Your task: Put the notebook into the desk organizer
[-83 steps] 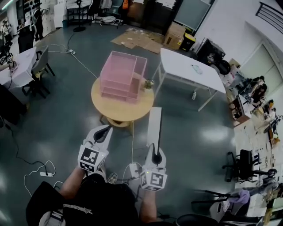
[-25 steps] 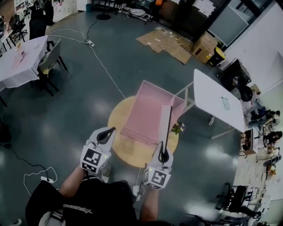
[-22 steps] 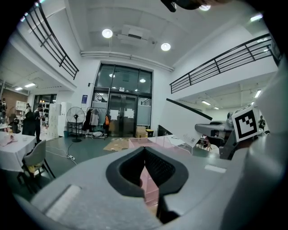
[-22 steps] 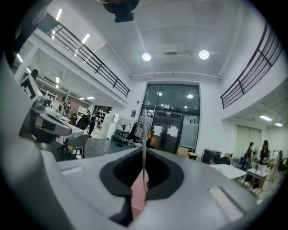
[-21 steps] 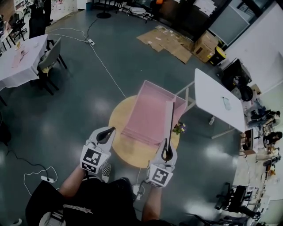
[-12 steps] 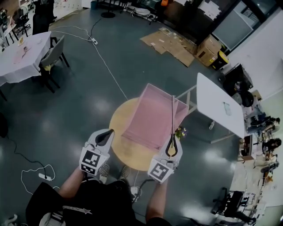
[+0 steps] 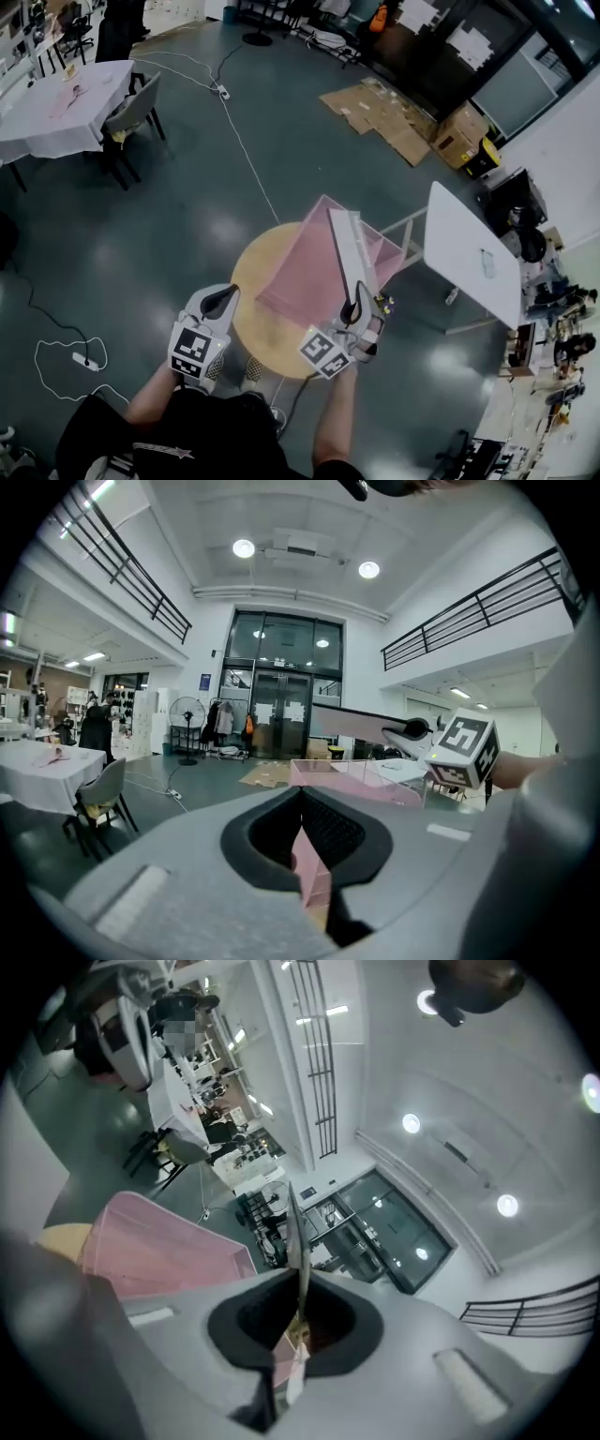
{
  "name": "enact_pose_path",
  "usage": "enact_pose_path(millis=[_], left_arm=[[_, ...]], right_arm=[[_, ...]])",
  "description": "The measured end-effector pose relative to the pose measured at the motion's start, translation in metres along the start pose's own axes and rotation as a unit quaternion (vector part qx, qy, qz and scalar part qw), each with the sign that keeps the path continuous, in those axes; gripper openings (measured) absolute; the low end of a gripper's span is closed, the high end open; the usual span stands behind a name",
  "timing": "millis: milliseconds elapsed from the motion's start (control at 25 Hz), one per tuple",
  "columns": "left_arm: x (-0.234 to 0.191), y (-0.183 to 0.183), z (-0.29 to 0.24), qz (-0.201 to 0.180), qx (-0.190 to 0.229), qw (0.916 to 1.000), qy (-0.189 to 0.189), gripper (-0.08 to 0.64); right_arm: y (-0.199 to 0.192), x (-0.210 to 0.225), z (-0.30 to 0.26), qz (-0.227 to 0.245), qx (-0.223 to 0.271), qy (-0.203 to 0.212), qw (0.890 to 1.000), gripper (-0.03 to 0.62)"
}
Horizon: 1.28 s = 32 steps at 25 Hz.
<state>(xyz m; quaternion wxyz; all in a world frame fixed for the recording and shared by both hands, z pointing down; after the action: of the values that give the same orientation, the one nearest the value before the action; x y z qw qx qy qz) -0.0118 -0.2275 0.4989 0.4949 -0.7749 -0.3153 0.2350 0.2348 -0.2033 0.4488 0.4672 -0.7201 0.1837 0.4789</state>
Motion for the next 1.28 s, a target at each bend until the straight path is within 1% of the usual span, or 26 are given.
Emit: enact_pose_path(millis=[120, 240, 320, 480, 680, 840, 880, 1000, 1160, 1200, 1280], left_arm=[[0.000, -0.001, 0.001, 0.012, 0.001, 0.9998, 0.013, 0.011], [0.000, -0.004, 0.000, 0.022, -0.002, 0.9994, 0.025, 0.011], [-0.001, -0.008, 0.000, 0.028, -0.006, 0.9991, 0.033, 0.011], [0.004, -0.016, -0.002, 0.036, -0.017, 0.9981, 0.047, 0.011], [0.003, -0.024, -0.004, 0.043, -0.026, 0.9969, 0.061, 0.011], [0.001, -0.028, -0.004, 0.053, -0.029, 0.9959, 0.066, 0.011], [0.001, -0.028, -0.004, 0.055, -0.029, 0.9959, 0.067, 0.011], [0.001, -0.030, -0.003, 0.056, -0.031, 0.9956, 0.069, 0.011], [0.003, -0.033, -0.003, 0.056, -0.037, 0.9954, 0.068, 0.011], [0.003, -0.032, -0.004, 0.056, -0.037, 0.9955, 0.068, 0.011], [0.004, -0.033, -0.006, 0.061, -0.037, 0.9953, 0.067, 0.011]], right_arm=[[-0.002, -0.013, -0.018, 0.039, -0.007, 0.010, 0.999, 0.014], [-0.005, -0.028, -0.038, 0.073, -0.018, 0.032, 0.997, 0.014], [-0.007, -0.040, -0.050, 0.101, -0.030, 0.045, 0.993, 0.014], [-0.015, -0.058, -0.067, 0.150, -0.047, 0.056, 0.986, 0.014], [-0.026, -0.076, -0.082, 0.191, -0.069, 0.071, 0.977, 0.015], [-0.031, -0.090, -0.086, 0.225, -0.080, 0.087, 0.967, 0.017], [-0.031, -0.094, -0.085, 0.238, -0.078, 0.093, 0.964, 0.017], [-0.032, -0.107, -0.083, 0.282, -0.073, 0.110, 0.950, 0.044], [-0.035, -0.115, -0.081, 0.307, -0.078, 0.126, 0.940, 0.058], [-0.035, -0.115, -0.082, 0.309, -0.077, 0.127, 0.940, 0.058], [-0.033, -0.112, -0.084, 0.300, -0.077, 0.126, 0.942, 0.058]])
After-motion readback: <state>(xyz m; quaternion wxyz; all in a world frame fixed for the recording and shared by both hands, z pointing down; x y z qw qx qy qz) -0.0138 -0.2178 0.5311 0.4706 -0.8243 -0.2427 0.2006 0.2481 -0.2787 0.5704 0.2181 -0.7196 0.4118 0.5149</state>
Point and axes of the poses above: the fingertips, and each gripper's own axes: z backward along the fingers, x to its right, y out of its top, the point moved 2 cm from there along z, backward along the fingers, and after that the axes turned 10 degrees about -x, right-handed, at the moved point
